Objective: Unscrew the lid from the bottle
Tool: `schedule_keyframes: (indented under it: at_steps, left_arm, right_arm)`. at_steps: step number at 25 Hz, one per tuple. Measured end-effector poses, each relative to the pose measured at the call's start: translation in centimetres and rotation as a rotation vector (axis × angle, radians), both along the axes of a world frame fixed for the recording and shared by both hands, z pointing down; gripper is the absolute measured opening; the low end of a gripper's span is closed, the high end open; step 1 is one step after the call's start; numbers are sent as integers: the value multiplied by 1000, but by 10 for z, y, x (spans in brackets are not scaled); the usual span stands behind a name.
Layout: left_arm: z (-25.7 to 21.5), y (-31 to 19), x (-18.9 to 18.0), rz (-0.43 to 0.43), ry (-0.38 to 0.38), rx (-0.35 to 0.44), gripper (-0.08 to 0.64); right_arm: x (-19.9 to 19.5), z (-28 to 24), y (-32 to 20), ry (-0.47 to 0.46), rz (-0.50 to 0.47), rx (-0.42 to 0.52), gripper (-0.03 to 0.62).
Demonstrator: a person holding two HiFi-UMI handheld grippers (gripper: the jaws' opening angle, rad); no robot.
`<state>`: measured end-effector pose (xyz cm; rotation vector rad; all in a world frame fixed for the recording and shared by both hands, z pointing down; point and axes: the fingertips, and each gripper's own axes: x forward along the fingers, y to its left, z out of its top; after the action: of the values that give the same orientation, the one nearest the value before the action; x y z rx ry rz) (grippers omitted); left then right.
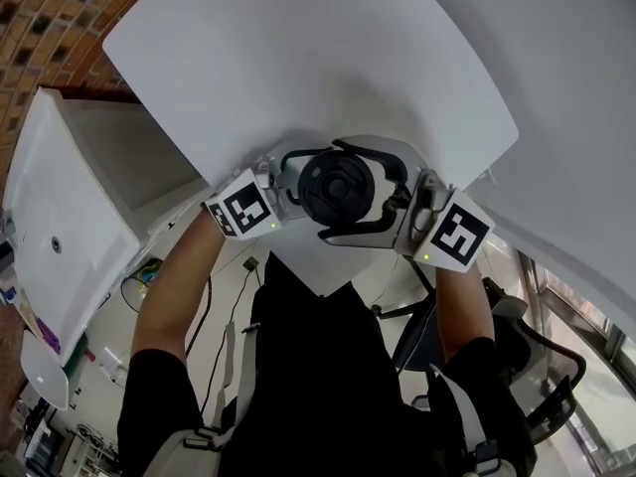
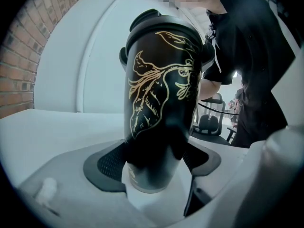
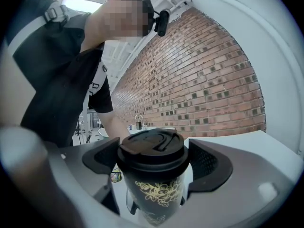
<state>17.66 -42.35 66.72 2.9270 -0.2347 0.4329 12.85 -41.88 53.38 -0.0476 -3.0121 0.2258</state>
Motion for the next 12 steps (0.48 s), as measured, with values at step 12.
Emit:
schedule_keyframes:
  at_steps: [12]
  left_arm:
    - [1,1,2,-14,-8,-1,380]
  right_arm:
    - [16,-32,-13,-79,152,-6,454]
